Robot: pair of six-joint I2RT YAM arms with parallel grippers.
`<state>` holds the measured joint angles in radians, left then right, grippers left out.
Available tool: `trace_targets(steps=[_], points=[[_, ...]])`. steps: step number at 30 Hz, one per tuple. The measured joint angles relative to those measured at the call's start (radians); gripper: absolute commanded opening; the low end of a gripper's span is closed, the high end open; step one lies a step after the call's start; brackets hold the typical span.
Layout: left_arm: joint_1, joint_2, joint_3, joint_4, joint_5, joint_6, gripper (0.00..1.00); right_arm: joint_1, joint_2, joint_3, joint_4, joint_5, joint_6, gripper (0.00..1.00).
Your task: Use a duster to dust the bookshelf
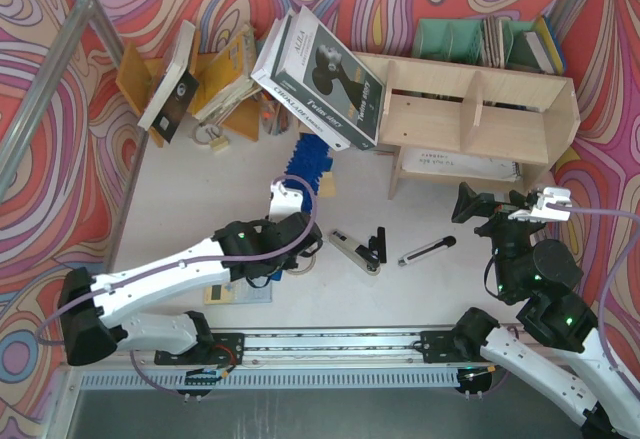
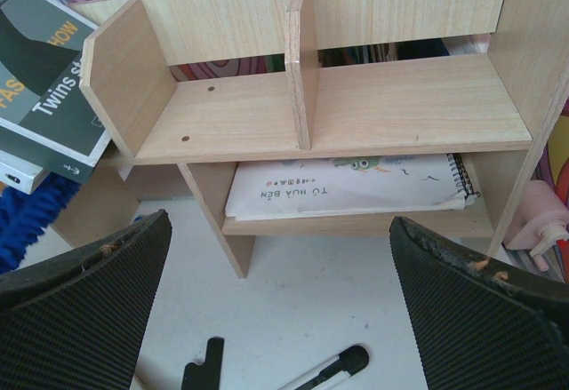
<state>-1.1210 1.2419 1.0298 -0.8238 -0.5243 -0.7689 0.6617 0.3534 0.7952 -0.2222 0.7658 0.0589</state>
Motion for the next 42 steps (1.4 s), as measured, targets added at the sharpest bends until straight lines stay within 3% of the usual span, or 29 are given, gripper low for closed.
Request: trace_targets(steps=[15,32,42], points=[[-0.011,0.027,0.051,-0.004,0.024,-0.006,0.00,0.000,0.000,0.000,0.000,0.000,0.000,0.99],[-0.184,0.202,0.166,0.112,0.064,0.024,0.00,0.000,0.000,-0.002,0.000,0.000,0.000,0.99],[-0.188,0.156,0.141,0.095,0.014,0.025,0.00,0.000,0.000,-0.003,0.000,0.000,0.000,0.99]])
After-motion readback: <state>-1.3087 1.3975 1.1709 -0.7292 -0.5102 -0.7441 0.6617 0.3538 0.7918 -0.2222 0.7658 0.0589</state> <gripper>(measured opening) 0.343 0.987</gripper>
